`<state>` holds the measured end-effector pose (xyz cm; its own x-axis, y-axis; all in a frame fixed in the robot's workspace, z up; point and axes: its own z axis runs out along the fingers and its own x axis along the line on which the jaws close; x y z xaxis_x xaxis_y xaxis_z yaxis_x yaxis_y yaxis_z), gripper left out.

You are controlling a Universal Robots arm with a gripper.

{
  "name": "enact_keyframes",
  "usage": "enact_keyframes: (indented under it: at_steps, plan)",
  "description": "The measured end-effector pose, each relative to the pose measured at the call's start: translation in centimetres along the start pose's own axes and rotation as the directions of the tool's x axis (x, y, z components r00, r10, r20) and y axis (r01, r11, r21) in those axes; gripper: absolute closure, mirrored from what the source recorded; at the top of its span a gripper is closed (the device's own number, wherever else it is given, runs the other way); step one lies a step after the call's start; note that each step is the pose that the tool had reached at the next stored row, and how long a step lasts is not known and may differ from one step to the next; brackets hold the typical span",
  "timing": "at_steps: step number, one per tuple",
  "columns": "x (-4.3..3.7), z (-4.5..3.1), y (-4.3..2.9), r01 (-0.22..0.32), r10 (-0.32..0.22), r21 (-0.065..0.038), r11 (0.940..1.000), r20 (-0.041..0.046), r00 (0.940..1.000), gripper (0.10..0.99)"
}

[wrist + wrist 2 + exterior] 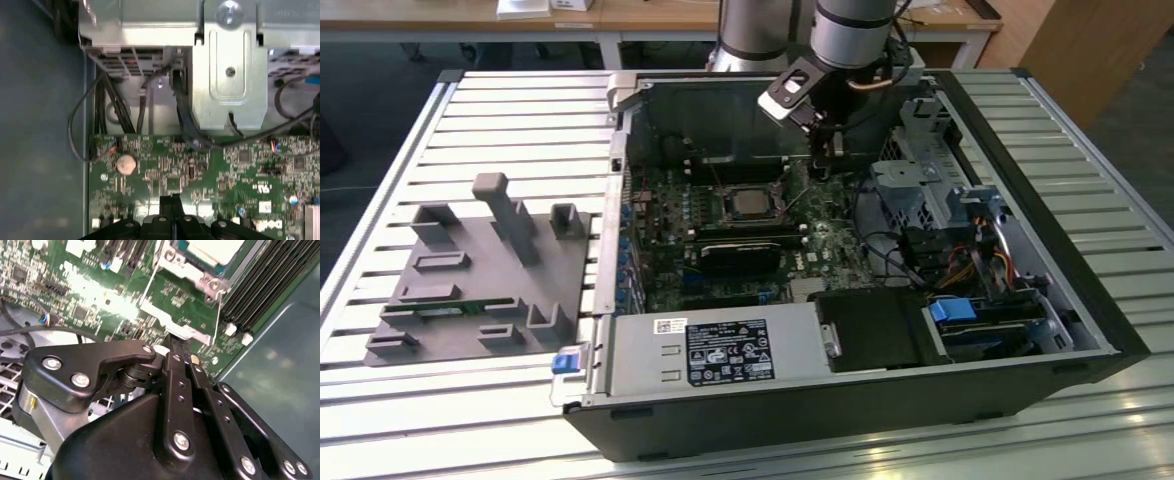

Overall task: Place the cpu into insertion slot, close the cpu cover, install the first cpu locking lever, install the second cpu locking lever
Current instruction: 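Close the cpu cover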

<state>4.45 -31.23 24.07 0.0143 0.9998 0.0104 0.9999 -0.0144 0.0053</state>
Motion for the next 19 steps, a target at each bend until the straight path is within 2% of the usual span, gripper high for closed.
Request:
enact_keyframes:
  at_steps: [11,14,19]
  plan:
    - [0.03,0.1,-3.58,0.0,0.0,0.0,1.0,-0.0002,1.0,0.98]
    - [0.02,0.15,-4.3,0.0,0.0,0.0,1.0,0.0001,1.0,0.98]
    - [0.01,0.62,-4.98,0.0,0.0,0.0,1.0,0.0,1.0,0.98]
